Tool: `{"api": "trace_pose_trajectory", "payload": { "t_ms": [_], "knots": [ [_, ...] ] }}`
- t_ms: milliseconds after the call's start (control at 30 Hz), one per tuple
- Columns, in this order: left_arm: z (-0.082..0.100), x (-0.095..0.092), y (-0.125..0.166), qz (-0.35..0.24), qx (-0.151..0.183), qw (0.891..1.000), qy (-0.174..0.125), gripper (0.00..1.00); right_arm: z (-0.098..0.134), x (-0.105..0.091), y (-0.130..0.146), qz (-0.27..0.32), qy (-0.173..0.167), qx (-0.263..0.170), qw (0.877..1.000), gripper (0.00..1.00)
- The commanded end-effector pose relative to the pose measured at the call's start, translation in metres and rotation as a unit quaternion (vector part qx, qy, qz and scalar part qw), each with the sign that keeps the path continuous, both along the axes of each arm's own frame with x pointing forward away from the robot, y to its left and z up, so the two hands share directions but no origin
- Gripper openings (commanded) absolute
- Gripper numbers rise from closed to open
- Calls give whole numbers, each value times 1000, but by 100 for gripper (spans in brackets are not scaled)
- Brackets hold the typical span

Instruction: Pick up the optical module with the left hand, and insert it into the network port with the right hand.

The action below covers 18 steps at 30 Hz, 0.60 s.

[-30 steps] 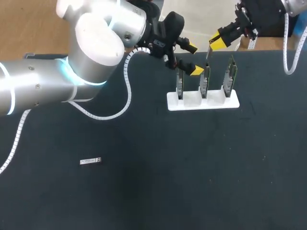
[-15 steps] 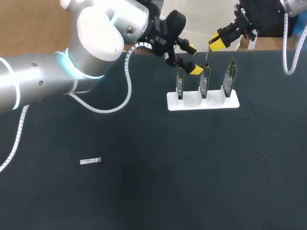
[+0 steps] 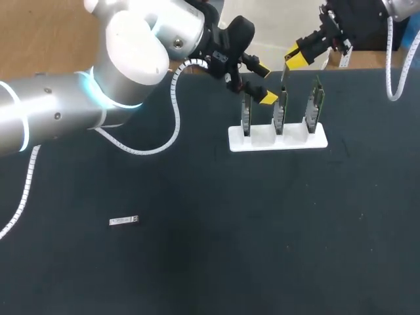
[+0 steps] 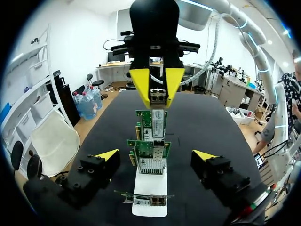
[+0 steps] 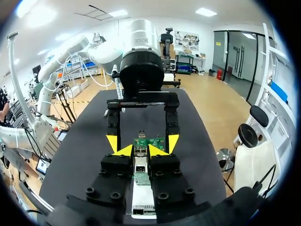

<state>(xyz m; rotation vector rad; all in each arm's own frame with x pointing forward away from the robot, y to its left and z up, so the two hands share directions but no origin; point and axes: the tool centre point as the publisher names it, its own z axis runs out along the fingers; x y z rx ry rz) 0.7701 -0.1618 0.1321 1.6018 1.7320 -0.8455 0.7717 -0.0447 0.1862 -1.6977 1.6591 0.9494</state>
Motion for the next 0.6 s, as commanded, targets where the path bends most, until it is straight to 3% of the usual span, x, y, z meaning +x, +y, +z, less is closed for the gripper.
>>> {"api": "trace_pose_trajectory", "payload": {
  "t_ms": [33,600],
  "knots": [
    [1,0,0,0,2,1000,1,100,1,0,0,0,0,-2,1000,0],
    [2,-3,-1,-16,-4,1000,-5,100,-5,2,1,15,-9,-42,999,0]
  ]
}}
